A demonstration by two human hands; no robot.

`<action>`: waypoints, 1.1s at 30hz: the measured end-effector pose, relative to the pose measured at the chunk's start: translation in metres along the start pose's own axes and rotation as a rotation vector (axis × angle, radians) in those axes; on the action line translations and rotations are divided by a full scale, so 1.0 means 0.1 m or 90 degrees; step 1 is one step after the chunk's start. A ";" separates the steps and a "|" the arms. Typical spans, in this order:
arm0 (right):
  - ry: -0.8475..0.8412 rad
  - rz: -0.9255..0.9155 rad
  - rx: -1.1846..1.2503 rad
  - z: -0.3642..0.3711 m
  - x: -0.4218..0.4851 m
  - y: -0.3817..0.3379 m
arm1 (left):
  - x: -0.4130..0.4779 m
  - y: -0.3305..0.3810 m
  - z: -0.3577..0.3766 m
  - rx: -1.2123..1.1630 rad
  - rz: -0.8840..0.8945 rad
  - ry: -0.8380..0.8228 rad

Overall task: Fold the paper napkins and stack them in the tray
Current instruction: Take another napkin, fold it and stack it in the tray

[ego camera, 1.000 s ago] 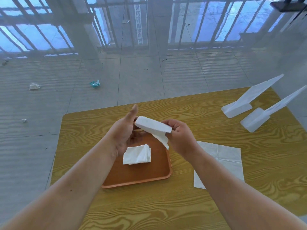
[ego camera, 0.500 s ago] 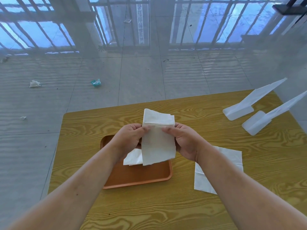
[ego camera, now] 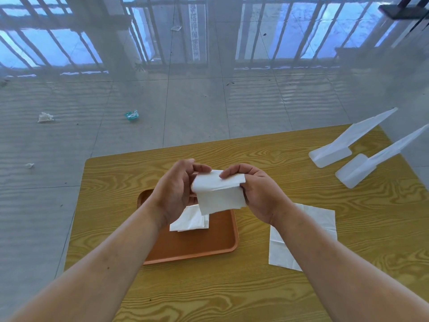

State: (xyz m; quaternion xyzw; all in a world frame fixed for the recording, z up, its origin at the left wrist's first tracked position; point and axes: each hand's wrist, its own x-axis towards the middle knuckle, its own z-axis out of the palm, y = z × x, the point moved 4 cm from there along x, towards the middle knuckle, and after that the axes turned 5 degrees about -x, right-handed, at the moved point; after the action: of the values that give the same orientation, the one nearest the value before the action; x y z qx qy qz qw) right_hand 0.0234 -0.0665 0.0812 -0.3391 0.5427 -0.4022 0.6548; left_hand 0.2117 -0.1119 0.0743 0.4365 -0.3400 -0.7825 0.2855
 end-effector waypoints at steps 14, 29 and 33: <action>0.017 0.128 0.073 0.06 -0.02 0.24 | -0.02 -0.15 -0.09 0.103 -0.059 0.040; -0.048 0.116 -0.139 0.47 0.30 0.63 | -0.22 -0.48 -0.93 0.202 -0.011 0.147; 0.053 0.073 -0.450 0.53 0.43 0.90 | -0.15 -0.76 -1.14 0.416 0.019 0.252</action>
State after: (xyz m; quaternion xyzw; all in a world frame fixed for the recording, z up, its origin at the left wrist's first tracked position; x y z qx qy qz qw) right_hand 0.0938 -0.0641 -0.0076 -0.4968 0.6927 -0.1658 0.4959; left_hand 0.3066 -0.0869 -0.0223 0.6421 -0.5158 -0.5296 0.2027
